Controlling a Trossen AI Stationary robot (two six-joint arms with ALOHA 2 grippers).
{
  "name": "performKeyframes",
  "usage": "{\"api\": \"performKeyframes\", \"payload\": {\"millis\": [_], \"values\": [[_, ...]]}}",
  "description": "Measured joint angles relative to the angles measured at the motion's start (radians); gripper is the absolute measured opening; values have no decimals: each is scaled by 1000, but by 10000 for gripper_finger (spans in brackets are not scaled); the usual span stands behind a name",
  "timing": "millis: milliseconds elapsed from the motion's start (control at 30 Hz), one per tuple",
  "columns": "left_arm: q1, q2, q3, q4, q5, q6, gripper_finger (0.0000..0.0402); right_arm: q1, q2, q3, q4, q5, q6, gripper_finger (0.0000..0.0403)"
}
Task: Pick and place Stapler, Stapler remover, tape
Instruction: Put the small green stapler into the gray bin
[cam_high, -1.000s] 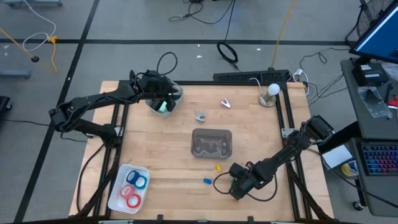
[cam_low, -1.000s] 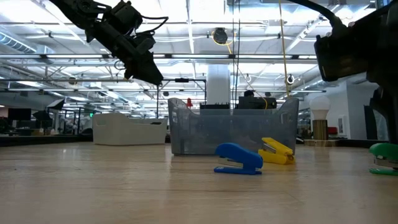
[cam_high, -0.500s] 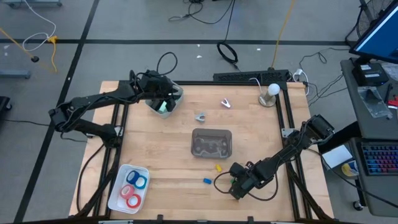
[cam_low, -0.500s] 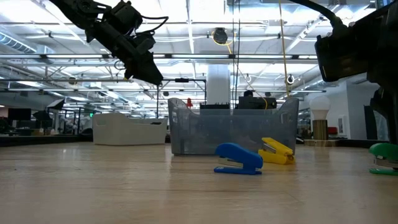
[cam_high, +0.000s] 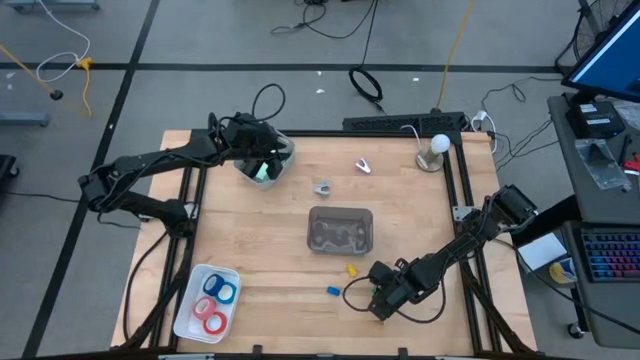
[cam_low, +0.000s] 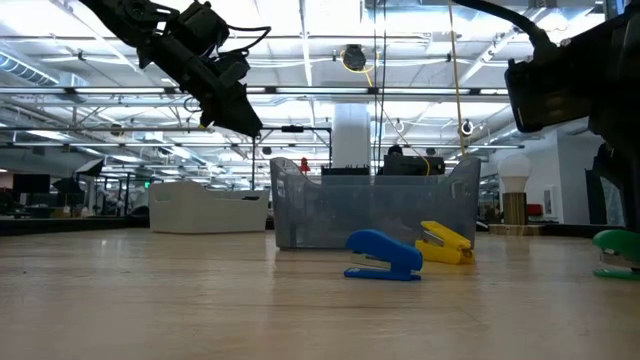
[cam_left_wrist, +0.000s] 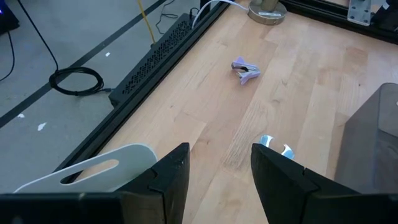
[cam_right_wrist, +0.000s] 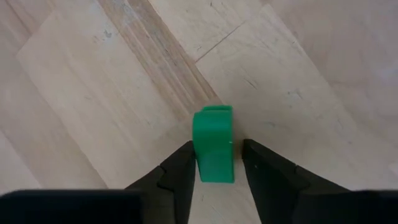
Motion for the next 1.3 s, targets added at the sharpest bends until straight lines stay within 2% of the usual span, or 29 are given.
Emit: {"api": "performKeyframes", "payload": {"millis": [233,467,633,767,900,1000,1100,1200,1300], "values": [[0,0,0,0,0,0,170,0,-1,0,-11,0,0,65],[0,0,0,1,30,-8,170,-15,-87,-7,-17,-16,28,64],[-2,0,0,29,202,-62,170,-45,-236,-4,-4,17,50,67],[-22,0,0,95,387,-115,170,-81,-366,-4,19,143,22,66],[-66,0,0,196,535,-174,170,-152,-470,-4,52,305,-96,65],[-112,0,0,292,578,-194,170,-237,-517,-4,108,366,-243,66],[-166,0,0,398,579,-186,170,-332,-528,-3,196,365,-424,66],[-221,1,0,511,566,-157,171,-427,-528,-3,298,303,-602,65],[-266,3,0,591,510,-139,170,-516,-519,-2,391,232,-749,67]]}}
